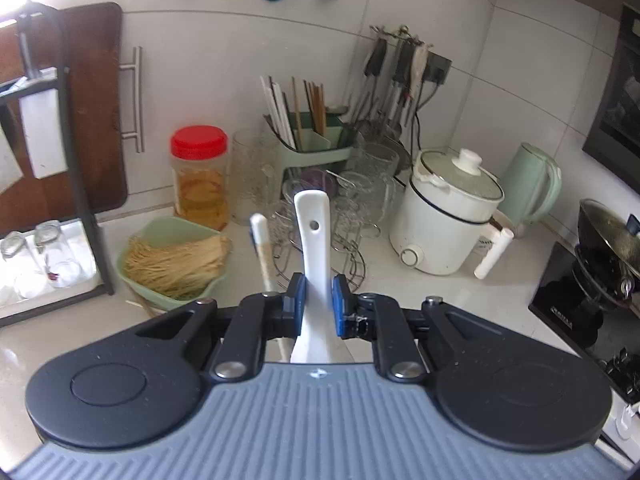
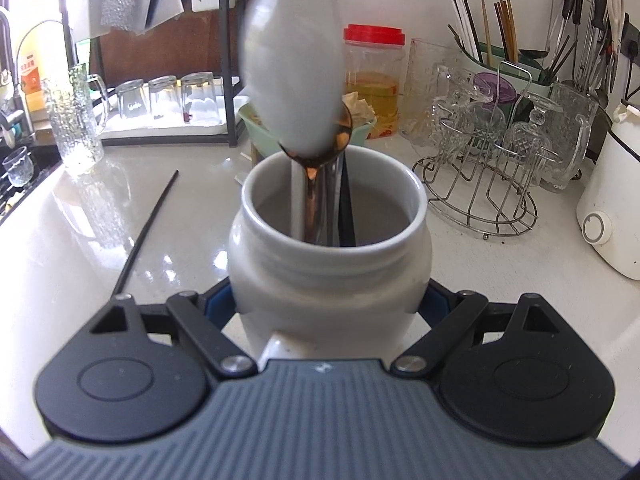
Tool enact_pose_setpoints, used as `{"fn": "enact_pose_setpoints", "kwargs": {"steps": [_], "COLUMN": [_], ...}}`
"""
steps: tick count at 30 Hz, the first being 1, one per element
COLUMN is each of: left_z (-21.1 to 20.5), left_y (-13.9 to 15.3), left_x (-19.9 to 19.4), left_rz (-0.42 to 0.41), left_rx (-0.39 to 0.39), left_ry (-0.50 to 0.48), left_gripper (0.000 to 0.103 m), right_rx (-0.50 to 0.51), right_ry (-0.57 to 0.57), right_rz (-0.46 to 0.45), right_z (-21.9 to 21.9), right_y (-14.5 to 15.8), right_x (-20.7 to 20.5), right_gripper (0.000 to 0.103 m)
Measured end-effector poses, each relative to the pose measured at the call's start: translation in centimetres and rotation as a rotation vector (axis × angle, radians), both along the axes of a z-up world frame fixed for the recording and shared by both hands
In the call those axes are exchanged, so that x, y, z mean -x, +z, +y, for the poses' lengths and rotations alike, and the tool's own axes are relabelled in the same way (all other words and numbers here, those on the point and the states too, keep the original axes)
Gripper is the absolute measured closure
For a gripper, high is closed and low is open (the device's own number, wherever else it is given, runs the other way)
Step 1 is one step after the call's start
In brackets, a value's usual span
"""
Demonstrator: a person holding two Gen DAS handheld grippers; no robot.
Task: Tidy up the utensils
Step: 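Lift the white ceramic spoon with the left tool and carry it over the jar, then lower the white ceramic spoon into the jar and open the left tool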
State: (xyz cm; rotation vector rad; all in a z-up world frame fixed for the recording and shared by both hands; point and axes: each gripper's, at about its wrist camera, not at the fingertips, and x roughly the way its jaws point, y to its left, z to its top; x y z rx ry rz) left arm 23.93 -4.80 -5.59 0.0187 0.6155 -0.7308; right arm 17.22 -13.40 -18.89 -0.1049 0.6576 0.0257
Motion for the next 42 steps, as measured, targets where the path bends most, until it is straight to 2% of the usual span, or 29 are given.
{"fn": "enact_pose_setpoints", "kwargs": {"steps": [3,9,12,28,36,42], "left_z": [-0.9,-1.5,-1.6,-1.7,-0.5,1.0], "left_y": [-1.3,-4.1,-4.6,-3.9,-3.0,-1.9], "left_x": [0.2,0.4,1.0,1.3,1.9,2.3], "left_rz": [-0.030,-0.014,-0.047,-0.019,-0.012,0.018], "left_rx": [-0.036,-0.093,-0.114,-0.126,-0.112,-0.086], "left_ry": [-0.022,-0.051,-0.052,0.002,0.024,0.081], "left_gripper": [0.086,0.086,0.086,0.086,0.086,0.086], "right_rx": [0.001,0.002,0.002,0.001,-0.001,-0.003], "right_ry": [0.004,0.022,0.027,0.044,0.033,0.039], "right_rz": [0.003,-0.003,-0.002,-0.002,0.009,0.019], "right_z": [-0.1,-0.3,-0.3,-0.5,-0.4,-0.6], "right_y": [0.0,-0.1,-0.1,-0.1,0.1,0.1], "right_x": [0.1,0.3,0.4,0.7,0.5,0.5], "right_gripper": [0.011,0.011,0.011,0.011,0.011,0.011]}}
